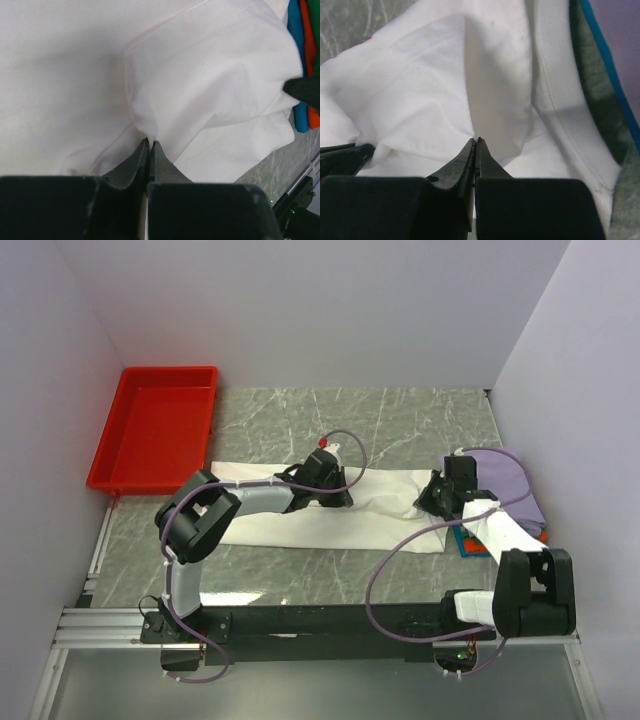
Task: Fold and stack the t-shirts
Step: Fold the tshirt
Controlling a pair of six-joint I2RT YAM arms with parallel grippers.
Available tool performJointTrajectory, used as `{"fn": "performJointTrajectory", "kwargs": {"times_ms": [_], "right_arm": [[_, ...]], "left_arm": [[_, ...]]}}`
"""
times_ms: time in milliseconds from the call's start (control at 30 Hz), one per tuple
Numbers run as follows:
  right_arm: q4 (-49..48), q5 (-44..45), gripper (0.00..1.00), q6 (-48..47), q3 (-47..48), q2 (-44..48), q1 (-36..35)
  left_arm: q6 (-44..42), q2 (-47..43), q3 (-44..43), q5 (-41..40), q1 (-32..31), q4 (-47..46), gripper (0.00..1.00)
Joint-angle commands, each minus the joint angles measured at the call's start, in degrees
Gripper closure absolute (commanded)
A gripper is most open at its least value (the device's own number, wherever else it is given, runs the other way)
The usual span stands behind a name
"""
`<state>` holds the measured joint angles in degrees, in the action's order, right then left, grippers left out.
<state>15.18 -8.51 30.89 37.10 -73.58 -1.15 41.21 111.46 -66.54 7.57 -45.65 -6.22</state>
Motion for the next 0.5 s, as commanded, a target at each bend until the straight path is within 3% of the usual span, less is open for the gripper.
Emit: {"fn": "performJointTrajectory", "kwargs": {"times_ms": [0,467], "right_arm": [[2.7,2.9,1.00,-0.3,0.5,4.4,-0.3],[7.1,4.9,1.00,0.1,-2.4,10.9,0.8]], "left_arm": [[-1.1,-3.8,0.7,-1.0,-0.4,-0.7,0.96],[-1.8,-6.6,4.4,-0.8,-0.4,-2.3,0.99]]}}
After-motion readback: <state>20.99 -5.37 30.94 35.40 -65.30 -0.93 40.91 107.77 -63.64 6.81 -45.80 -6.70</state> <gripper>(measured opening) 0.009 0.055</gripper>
